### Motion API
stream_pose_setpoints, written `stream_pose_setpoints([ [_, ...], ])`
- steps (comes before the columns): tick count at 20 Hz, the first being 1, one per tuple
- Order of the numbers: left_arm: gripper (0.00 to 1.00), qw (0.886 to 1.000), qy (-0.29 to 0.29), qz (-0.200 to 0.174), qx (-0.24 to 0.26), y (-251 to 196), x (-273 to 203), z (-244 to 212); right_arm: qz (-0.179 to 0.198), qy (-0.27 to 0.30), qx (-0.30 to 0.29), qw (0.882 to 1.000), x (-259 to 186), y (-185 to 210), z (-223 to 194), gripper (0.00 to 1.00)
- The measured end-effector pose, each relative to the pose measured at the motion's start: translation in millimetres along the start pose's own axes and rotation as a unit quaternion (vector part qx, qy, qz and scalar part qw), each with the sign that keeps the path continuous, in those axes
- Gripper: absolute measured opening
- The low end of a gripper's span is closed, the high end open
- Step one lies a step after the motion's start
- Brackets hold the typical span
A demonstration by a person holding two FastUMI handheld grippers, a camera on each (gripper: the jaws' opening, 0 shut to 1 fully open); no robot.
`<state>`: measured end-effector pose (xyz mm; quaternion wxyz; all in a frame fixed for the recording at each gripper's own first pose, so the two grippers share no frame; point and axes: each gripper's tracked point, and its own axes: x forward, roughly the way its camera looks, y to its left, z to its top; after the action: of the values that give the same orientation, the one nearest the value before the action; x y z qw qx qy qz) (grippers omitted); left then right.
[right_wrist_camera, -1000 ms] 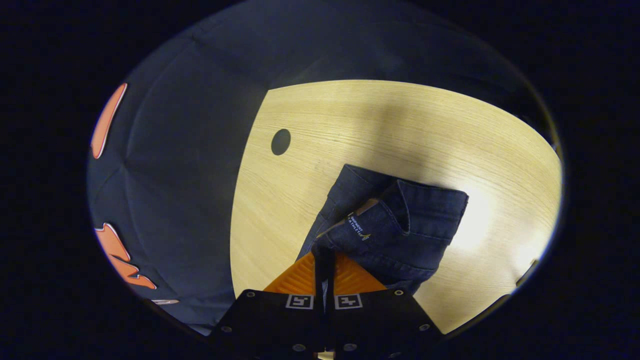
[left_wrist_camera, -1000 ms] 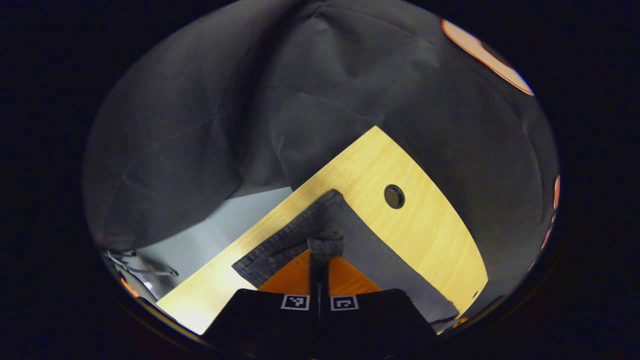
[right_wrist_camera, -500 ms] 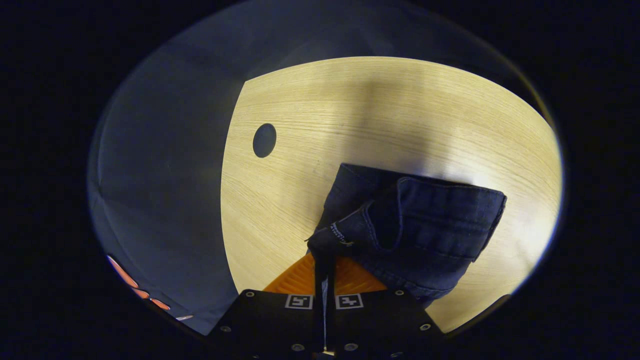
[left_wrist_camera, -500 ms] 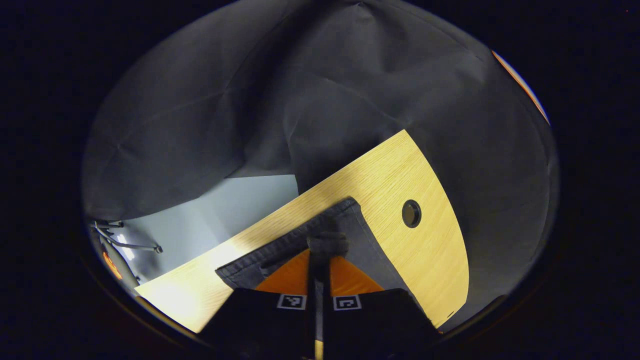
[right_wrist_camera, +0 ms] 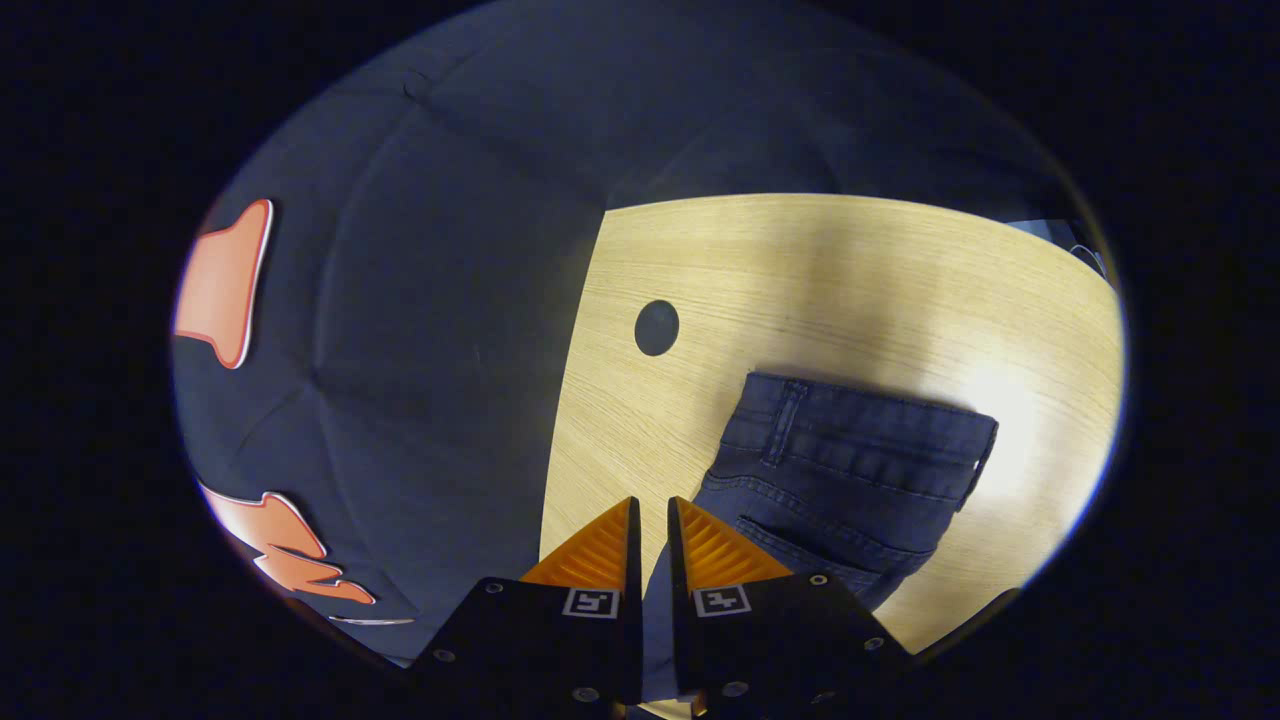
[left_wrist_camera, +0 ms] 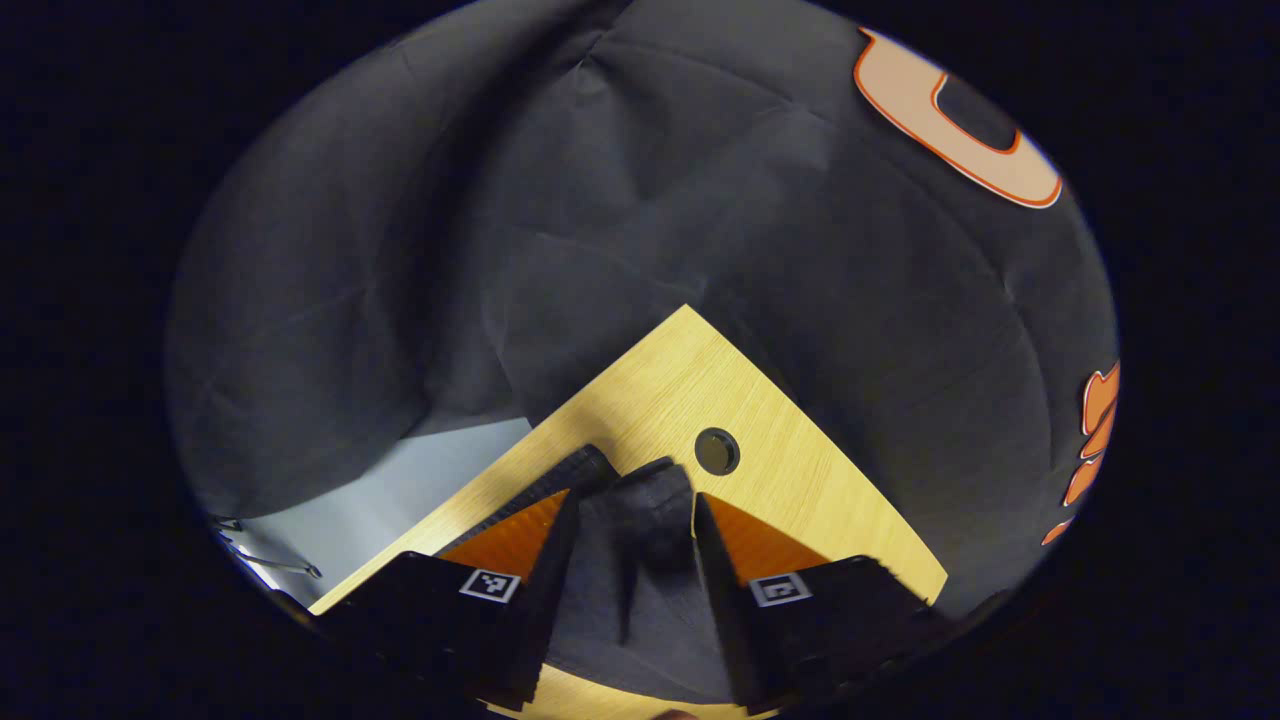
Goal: Grasp the waist and the cuffs of the jeans and fold them to make the two legs overlap; first hold the waist and fold one-third of the jeans toward the cuffs, then hold the cuffs and fold the remaining one-third in the same direction to finish folding.
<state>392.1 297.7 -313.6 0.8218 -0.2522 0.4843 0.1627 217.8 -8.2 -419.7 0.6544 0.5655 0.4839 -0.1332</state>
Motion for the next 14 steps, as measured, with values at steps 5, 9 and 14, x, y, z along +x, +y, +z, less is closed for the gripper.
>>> stream_pose_setpoints([
  [5,0.84,0.998,-0.055,-0.021,0.002,-5.7,-22.0,17.3,-0.054,-0.009,-0.070,0.996,-19.5,-48.4,-7.0,0.33],
  [9,0.95,0.994,-0.071,-0.029,0.078,-20.3,-38.9,-5.1,-0.081,0.005,-0.108,0.991,-20.9,-87.8,-29.8,0.71],
  [14,0.96,0.961,-0.173,-0.069,0.203,-50.0,-63.5,-16.2,-0.114,0.011,-0.117,0.987,-20.6,-125.8,-41.9,0.94],
])
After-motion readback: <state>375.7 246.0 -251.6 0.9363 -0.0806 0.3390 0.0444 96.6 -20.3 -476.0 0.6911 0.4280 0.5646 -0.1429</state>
